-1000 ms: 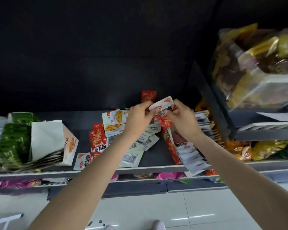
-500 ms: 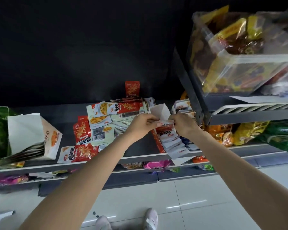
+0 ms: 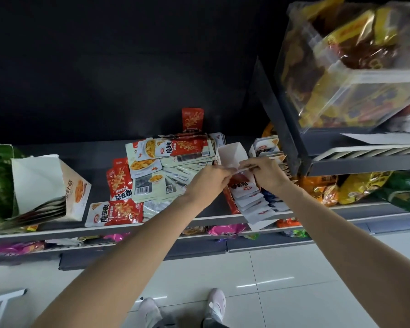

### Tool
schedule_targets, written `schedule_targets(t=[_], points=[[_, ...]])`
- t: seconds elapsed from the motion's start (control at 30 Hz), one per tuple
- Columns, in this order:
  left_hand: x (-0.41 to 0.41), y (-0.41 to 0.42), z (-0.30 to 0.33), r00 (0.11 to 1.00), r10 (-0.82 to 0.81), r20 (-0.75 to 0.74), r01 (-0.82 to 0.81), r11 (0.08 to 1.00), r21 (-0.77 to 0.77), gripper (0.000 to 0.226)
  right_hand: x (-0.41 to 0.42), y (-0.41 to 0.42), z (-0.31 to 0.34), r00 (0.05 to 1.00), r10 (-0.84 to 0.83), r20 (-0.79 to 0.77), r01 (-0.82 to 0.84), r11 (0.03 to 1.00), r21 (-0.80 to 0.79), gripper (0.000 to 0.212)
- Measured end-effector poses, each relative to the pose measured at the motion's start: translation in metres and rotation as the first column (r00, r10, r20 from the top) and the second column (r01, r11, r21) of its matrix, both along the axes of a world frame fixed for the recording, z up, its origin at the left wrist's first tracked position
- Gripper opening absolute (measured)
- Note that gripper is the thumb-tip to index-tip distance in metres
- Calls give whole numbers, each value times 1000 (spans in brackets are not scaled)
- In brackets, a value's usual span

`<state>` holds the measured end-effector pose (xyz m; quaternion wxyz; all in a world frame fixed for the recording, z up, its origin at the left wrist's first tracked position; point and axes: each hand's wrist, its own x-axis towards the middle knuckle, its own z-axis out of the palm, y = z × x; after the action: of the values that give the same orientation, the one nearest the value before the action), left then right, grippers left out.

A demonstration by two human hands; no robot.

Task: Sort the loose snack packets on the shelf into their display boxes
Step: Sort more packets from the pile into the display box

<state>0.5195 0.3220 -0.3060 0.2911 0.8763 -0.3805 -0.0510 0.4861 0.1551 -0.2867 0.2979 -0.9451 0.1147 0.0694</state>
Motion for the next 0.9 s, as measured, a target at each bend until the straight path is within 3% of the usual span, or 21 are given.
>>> schedule_targets(t=[0.13,0.27,0.4,0.47,0.53,0.6,0.67,0.77,0.9], points=[[-6,1,-2,988,-100,-120,118,981,154,38,-10,-6,-2,964,122,-236,-140,988,-63,51],[-2,8,1,990,18,-141,0,992,125,39,-6,0,12,958,75,-278,-68,997,34,33],[1,20,0,964,151,-217,-134,987,93,36,-2,-1,12,917,46,-397,18,987,157,33],[-1,23,-1,949,160,-272,-137,985,102,36,-2,-2,10,911,60,-407,-27,996,87,33],[-5,20,-2,937,127,-326,-79,985,156,39,-1,-2,8,894,166,-416,-181,984,5,34],[-8,14,-4,922,111,-372,-44,982,182,41,-1,5,3,890,251,-382,-289,956,-45,36],[-11,12,-3,885,140,-444,-99,988,114,41,1,16,-4,918,260,-298,-290,955,-62,32],[-8,26,-2,844,279,-458,-304,952,20,34,4,40,-12,973,206,-102,-220,964,-152,30],[3,79,-15,750,506,-427,-559,829,1,27,15,85,-15,985,171,-15,-170,954,-246,31]])
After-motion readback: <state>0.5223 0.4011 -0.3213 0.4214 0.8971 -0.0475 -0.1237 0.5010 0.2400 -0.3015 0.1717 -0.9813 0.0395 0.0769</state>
